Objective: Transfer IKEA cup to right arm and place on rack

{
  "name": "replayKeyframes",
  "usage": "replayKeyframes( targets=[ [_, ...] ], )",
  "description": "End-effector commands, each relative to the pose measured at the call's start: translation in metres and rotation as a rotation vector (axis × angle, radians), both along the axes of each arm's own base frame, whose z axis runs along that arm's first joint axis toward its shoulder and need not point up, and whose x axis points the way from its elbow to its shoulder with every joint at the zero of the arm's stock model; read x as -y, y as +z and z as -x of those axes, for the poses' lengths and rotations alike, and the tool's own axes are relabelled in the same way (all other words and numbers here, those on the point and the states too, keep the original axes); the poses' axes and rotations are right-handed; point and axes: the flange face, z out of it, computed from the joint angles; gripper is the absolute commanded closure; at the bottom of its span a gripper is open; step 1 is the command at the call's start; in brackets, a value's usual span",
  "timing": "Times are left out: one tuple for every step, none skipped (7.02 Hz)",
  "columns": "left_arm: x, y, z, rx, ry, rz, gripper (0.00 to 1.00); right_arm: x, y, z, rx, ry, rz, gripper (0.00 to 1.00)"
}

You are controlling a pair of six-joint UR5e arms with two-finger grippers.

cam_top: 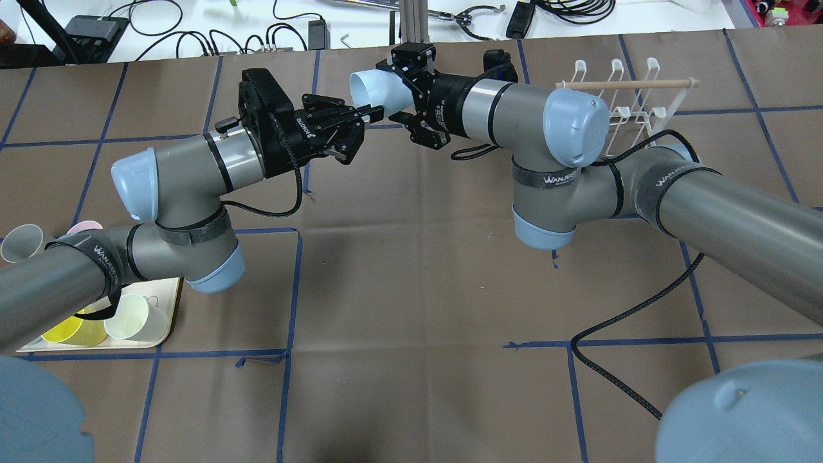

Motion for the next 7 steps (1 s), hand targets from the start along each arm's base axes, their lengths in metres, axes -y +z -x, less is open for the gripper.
replayKeyframes(
  targets=[
    [0.0004, 0.0005, 0.0003, 0.000, 0.000, 0.001, 0.88, -0.0001, 0.0007, -0.0014, 0.000, 0.002, -0.013, 0.37],
    [0.0022, 0.0017, -0.0010, 0.004, 0.008, 0.004, 0.81, -0.0003, 0.0014, -0.0013, 0.000, 0.002, -0.013, 0.39],
    [0.0040, 0.0023, -0.0015, 0.007, 0.014, 0.007, 0.60, -0.0003, 0.0014, -0.0013, 0.000, 0.002, -0.013, 0.39],
    [0.0036, 0.0038, -0.0015, 0.008, 0.015, 0.010, 0.40, -0.0003, 0.0014, -0.0013, 0.000, 0.002, -0.013, 0.39],
    [0.0036, 0.0056, -0.0015, 0.004, 0.017, 0.006, 0.24, -0.0003, 0.0014, -0.0013, 0.000, 0.002, -0.013, 0.39],
    [0.0034, 0.0077, -0.0015, -0.002, 0.020, 0.000, 0.13, -0.0003, 0.0014, -0.0013, 0.000, 0.002, -0.013, 0.39],
    [0.0034, 0.0084, -0.0022, -0.002, 0.022, 0.002, 0.03, -0.0003, 0.0014, -0.0013, 0.000, 0.002, -0.013, 0.39]
  ],
)
